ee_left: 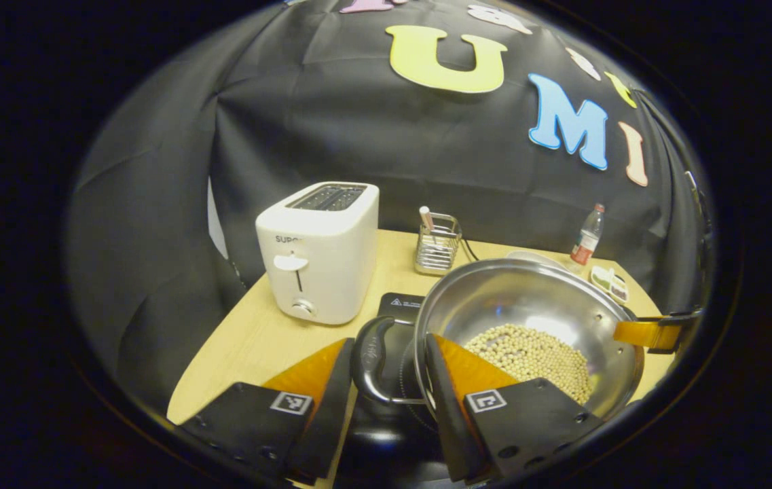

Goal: First push the handle of the pot to place it horizontally, then grasp the pot with both hands and set it on the induction cooktop.

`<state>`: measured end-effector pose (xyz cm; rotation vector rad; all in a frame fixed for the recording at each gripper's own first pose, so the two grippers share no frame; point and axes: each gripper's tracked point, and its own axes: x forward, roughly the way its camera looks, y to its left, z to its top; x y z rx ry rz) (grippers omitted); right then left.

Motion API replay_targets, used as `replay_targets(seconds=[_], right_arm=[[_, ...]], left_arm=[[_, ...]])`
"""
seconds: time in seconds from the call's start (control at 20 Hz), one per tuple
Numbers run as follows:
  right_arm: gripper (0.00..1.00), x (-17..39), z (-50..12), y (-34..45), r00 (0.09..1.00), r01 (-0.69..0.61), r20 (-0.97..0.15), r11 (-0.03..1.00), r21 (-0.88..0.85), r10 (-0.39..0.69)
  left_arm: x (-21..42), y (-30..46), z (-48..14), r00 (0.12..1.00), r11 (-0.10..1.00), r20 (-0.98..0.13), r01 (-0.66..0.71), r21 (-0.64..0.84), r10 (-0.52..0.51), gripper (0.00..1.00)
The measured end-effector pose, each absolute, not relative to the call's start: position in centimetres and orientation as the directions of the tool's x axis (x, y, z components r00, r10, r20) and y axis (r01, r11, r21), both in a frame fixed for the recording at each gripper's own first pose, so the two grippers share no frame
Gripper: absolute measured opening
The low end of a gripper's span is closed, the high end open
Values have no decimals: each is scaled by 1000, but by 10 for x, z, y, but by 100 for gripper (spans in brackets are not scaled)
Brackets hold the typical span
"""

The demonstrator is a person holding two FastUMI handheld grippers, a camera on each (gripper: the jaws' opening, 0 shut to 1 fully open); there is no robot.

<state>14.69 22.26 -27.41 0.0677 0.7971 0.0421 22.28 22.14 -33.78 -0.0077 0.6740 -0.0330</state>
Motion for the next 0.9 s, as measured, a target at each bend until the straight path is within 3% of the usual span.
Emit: replay_targets(seconds=[0.1, 0.15, 0.25, 0.45, 0.75, 0.8, 0.9], right_arm=[[100, 151, -259, 209, 747, -11, -664, 998, 55, 45], [98, 151, -252, 204, 763, -10, -644, 998, 56, 43], [98, 148, -235, 191, 797, 6, -602, 997, 76, 41], [98, 139, -184, 150, 877, 42, -480, 993, 111, 17], [97, 100, -126, 77, 927, 41, -376, 993, 108, 2], [97, 91, -119, 65, 931, 39, -366, 994, 105, 2], [97, 77, -107, 39, 938, 39, -348, 994, 103, -1]], left_arm=[[221, 228, -333, 788, 1000, -616, 7, 6, -2, 90], [216, 230, -325, 793, 1000, -609, -6, 9, 10, 100], [213, 229, -308, 815, 1000, -578, -19, 20, 27, 96], [205, 199, -246, 884, 999, -468, 4, 46, 18, 98], [173, 102, -155, 942, 997, -331, 64, 37, -49, 94], [167, 85, -144, 946, 996, -319, 77, 34, -63, 100], [155, 47, -130, 951, 995, -297, 99, 21, -88, 98]])
